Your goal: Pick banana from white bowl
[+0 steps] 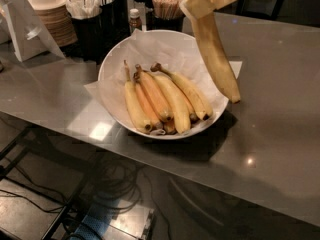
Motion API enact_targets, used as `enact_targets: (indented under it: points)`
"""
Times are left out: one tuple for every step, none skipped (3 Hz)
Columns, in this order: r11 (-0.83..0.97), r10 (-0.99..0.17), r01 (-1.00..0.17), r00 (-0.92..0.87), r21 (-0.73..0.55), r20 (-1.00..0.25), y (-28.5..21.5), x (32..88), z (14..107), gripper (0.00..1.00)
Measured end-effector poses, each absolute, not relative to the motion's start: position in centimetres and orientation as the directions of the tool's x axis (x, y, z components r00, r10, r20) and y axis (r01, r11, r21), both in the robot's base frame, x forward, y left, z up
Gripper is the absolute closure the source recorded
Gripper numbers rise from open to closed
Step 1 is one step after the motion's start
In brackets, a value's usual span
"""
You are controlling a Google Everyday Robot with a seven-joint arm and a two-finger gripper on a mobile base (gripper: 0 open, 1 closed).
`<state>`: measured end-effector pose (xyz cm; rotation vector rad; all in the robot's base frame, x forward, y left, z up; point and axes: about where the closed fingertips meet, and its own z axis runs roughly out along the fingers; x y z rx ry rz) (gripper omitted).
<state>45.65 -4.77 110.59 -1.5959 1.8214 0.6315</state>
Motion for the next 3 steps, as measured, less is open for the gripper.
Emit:
enact_targets:
  points:
    - [0.162,-0.705,-0.986,-0.091,-0.034,-0.704,-4.6,45.6,109.1,1.00]
    - [0.167,-0.731,-0.986,-0.129,0.008,-0.670,-4.0,44.4,105.9,1.00]
    - [0.167,-0.731,-0.986,-0.129,0.008,-0.670,-4.0,44.4,105.9,1.00]
